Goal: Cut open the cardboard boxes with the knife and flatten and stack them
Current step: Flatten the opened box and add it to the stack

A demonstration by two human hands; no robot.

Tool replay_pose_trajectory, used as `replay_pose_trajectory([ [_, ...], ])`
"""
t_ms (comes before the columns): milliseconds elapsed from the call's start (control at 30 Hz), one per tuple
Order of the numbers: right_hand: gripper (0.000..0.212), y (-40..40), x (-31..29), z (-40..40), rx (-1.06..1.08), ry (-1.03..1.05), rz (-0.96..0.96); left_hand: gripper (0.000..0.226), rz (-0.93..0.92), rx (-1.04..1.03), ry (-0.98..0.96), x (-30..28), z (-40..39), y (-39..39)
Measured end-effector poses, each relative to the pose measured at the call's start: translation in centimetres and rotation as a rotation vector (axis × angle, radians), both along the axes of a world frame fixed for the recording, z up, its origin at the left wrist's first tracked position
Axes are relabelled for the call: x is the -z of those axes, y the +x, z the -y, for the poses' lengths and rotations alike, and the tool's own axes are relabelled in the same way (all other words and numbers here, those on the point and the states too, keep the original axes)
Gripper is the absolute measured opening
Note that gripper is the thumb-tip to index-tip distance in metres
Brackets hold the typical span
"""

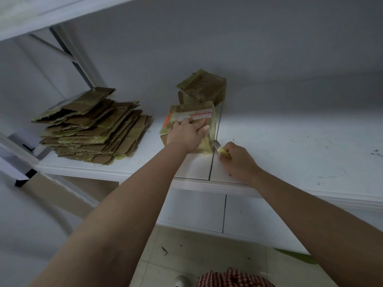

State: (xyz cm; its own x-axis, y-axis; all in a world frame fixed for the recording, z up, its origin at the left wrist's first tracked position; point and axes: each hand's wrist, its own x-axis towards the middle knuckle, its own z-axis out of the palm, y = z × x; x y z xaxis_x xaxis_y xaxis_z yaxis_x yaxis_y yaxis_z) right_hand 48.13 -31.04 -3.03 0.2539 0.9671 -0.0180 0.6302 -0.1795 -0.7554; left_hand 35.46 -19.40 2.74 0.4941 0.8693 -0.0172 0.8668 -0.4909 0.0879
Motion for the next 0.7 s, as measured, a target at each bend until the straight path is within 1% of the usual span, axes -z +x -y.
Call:
replay_pose_trajectory([
  [133, 0.012, -0.5, 0.9, 0.4, 0.016, 0.078, 0.194, 0.051, 0.003, 0.017, -0.018, 0.0, -0.4, -0.3],
  [233, 0.015, -0.7, 1.2, 0.3, 0.01, 0.119, 0.24, 0.051, -0.001, 0.024, -0.017, -0.1, -0.3, -0.2],
  [500, 0.018, -1.0, 1.3, -0.5, -0.028, 0.13, 0.332, 0.05, 0.004, 0.013, -0.016, 0.1, -0.1, -0.3],
  [600, 0.021, -1.1, 1.4, -0.8, -0.048, 0.099, 0.402, 0.051, -0.009, 0.033, 0.003, 0.4, -0.5, -0.3],
  [700, 0.027, -1.3, 1.5, -1.0, -0.096, 0.017, 0.56, 0.051, 0.0, 0.047, -0.004, 0.7, -0.9, -0.4],
])
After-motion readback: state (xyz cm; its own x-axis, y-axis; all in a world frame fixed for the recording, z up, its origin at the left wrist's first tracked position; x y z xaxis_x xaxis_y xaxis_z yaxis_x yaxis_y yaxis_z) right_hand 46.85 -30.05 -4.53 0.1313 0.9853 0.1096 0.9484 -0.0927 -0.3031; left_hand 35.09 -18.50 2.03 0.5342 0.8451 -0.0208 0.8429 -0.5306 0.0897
